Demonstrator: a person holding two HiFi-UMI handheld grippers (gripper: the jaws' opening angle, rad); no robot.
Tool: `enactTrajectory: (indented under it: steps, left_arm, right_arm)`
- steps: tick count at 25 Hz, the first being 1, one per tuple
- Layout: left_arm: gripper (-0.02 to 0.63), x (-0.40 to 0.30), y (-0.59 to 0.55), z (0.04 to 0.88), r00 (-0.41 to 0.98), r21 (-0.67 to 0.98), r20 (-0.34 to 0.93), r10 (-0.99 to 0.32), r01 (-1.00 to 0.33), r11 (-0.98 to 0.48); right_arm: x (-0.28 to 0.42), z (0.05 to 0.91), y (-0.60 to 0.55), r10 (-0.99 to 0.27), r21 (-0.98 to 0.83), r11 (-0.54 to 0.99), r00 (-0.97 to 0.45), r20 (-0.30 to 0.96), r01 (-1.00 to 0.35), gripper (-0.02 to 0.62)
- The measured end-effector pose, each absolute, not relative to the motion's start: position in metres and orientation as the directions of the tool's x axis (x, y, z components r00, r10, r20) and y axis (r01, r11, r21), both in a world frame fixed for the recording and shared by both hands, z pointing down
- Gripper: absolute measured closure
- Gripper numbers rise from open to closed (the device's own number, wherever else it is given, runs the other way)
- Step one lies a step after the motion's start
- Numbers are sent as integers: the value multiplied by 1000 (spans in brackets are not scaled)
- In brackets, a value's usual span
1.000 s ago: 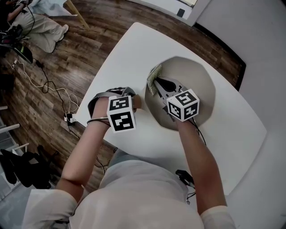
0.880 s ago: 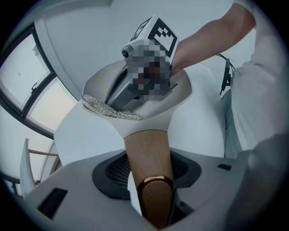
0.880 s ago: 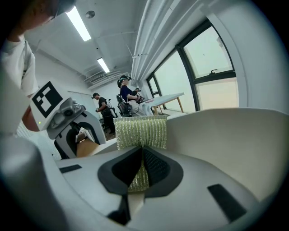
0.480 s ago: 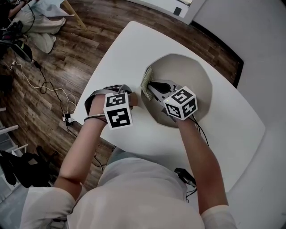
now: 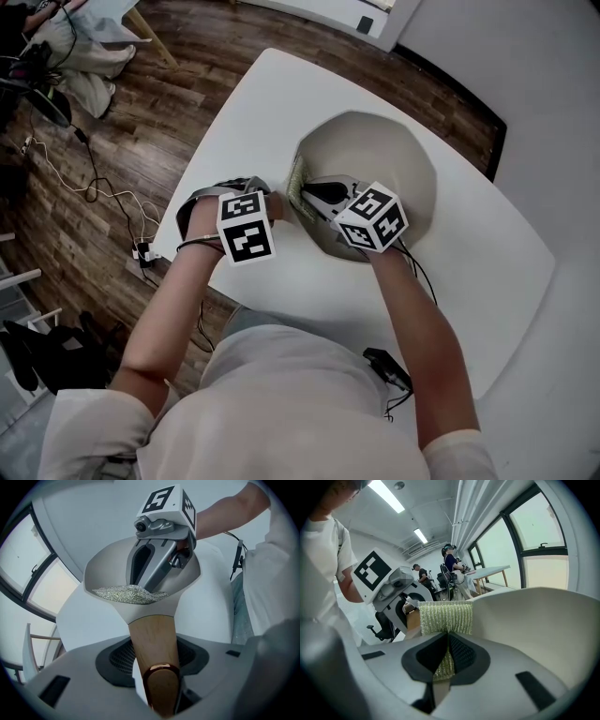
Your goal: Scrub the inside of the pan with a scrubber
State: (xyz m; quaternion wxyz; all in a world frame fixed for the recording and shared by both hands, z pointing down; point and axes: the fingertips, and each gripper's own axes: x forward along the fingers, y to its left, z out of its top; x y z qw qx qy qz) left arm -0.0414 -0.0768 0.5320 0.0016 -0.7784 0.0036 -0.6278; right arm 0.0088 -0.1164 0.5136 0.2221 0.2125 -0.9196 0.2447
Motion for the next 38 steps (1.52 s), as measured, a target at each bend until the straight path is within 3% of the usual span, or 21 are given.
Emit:
enactTrajectory:
  steps: [15,38]
  left_arm:
    - [394,-41,-75,533,218,6,976,0,-28,-1000]
    - [396,-42,-72,534,214,44,977,21,-101,-994]
  right_arm:
    - [10,512,-95,-183,-352,837,-821,541,-418,572]
    - [25,515,-51,67,-380,886,-738,671,-265,572]
